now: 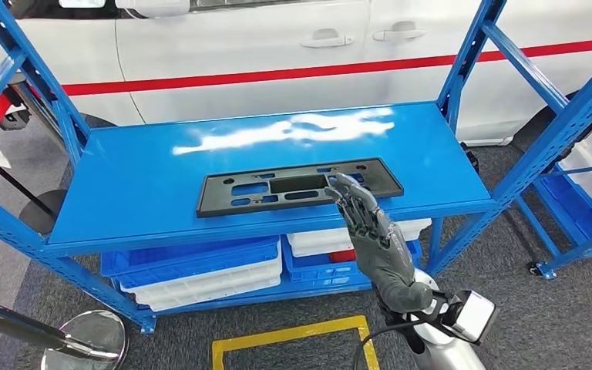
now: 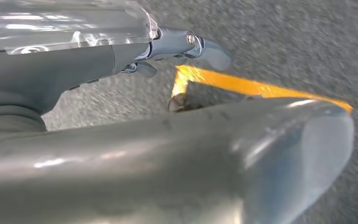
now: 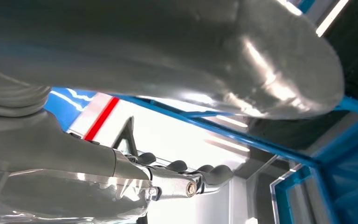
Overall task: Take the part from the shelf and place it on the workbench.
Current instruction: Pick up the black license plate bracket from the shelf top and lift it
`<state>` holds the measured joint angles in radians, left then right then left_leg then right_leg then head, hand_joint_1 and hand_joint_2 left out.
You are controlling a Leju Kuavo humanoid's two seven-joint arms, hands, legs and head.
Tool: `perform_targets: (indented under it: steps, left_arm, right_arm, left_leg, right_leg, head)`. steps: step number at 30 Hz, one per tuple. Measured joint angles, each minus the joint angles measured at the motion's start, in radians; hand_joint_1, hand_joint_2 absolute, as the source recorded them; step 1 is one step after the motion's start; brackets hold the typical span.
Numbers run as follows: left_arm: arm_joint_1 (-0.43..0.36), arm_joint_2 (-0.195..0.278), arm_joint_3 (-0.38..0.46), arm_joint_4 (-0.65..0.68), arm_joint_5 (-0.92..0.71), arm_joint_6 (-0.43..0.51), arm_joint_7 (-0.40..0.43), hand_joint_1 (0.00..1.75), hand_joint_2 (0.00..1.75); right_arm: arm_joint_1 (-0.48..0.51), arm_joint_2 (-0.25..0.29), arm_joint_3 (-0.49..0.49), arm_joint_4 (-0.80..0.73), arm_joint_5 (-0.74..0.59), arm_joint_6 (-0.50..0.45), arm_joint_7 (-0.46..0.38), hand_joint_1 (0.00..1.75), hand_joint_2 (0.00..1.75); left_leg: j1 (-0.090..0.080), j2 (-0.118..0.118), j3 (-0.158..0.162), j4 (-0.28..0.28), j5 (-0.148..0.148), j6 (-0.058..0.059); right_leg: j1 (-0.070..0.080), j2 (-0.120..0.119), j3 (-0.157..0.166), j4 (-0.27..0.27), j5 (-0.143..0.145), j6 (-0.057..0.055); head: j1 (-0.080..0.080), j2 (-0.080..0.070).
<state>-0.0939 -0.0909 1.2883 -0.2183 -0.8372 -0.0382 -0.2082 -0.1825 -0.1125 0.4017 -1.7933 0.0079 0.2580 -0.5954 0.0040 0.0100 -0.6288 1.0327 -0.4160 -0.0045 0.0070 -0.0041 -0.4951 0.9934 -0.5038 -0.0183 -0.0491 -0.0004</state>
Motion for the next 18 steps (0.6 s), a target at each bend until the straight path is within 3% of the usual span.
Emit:
perform_targets:
  steps: [1,3,5,8,10,11,14,16,18]
  left_arm:
    - [0.0,0.0,-0.001,0.0,-0.004,0.0,0.001,0.0,0.0]
    - [0.0,0.0,-0.004,0.0,-0.01,-0.002,0.001,0.0,0.0]
    - [0.0,0.0,-0.01,0.0,-0.014,-0.003,0.001,0.0,0.0]
    - [-0.002,0.001,-0.017,0.0,-0.019,-0.003,0.0,0.0,0.0]
    - [0.0,0.003,-0.019,0.0,-0.021,0.002,0.006,0.0,0.0]
    - [0.001,0.003,-0.019,0.0,-0.022,0.008,0.013,0.0,0.0]
    - [0.002,0.002,-0.02,0.001,-0.028,0.04,0.041,0.0,0.0]
    - [0.001,0.001,-0.02,0.001,-0.032,0.063,0.058,0.0,0.0]
    - [0.001,0.001,-0.02,0.002,-0.033,0.078,0.068,0.0,0.0]
  right_arm:
    - [-0.002,0.0,0.001,0.002,0.001,-0.004,0.002,0.0,0.0]
    - [-0.003,0.0,0.003,0.006,0.004,-0.014,0.003,0.0,0.0]
    - [-0.003,0.0,0.005,0.01,0.008,-0.022,0.002,0.0,0.0]
    - [0.002,0.0,0.012,0.02,0.019,-0.03,0.005,0.0,0.0]
    - [0.01,0.0,0.019,0.03,0.025,-0.033,0.006,0.0,0.0]
    - [0.012,-0.001,0.022,0.035,0.027,-0.033,0.006,0.0,0.44]
    - [0.007,-0.002,0.031,0.055,0.029,-0.033,0.006,0.0,1.75]
    - [-0.004,-0.003,0.039,0.073,0.031,-0.034,0.01,0.0,1.75]
    - [-0.018,-0.005,0.047,0.09,0.034,-0.036,0.016,0.0,1.75]
  left_leg:
    - [-0.002,-0.001,0.001,-0.018,0.014,0.01]
    - [-0.003,-0.004,0.012,-0.026,0.01,0.027]
    - [-0.001,-0.007,0.029,-0.034,0.004,0.039]
    - [-0.003,-0.01,0.051,-0.037,-0.013,0.048]
    - [-0.006,-0.012,0.071,-0.037,-0.03,0.049]
    - [-0.008,-0.014,0.085,-0.037,-0.04,0.049]
    - [-0.012,-0.017,0.123,-0.036,-0.069,0.045]
    - [-0.013,-0.019,0.133,-0.032,-0.084,0.035]
    - [-0.013,-0.02,0.139,-0.027,-0.091,0.023]
  right_leg:
    - [0.0,0.0,0.002,0.001,-0.004,0.007]
    - [0.001,0.0,0.004,0.004,-0.006,0.02]
    - [-0.002,0.001,-0.016,0.055,-0.011,0.028]
    - [-0.007,0.002,-0.131,0.233,-0.073,0.036]
    - [-0.009,0.002,-0.194,0.292,-0.102,0.04]
    - [-0.01,0.002,-0.203,0.273,-0.086,0.039]
    - [-0.005,0.003,-0.163,0.091,0.058,0.022]
    - [0.003,0.006,-0.148,0.025,0.108,0.011]
    - [0.005,0.009,-0.14,0.017,0.106,0.003]
  head:
    - [0.0,0.0]
    - [0.0,0.0]
    - [0.0,0.0]
    - [0.0,0.0]
    - [0.0,0.0]
    - [0.0,0.0]
    - [0.0,0.0]
    - [0.0,0.0]
    - [0.001,0.0]
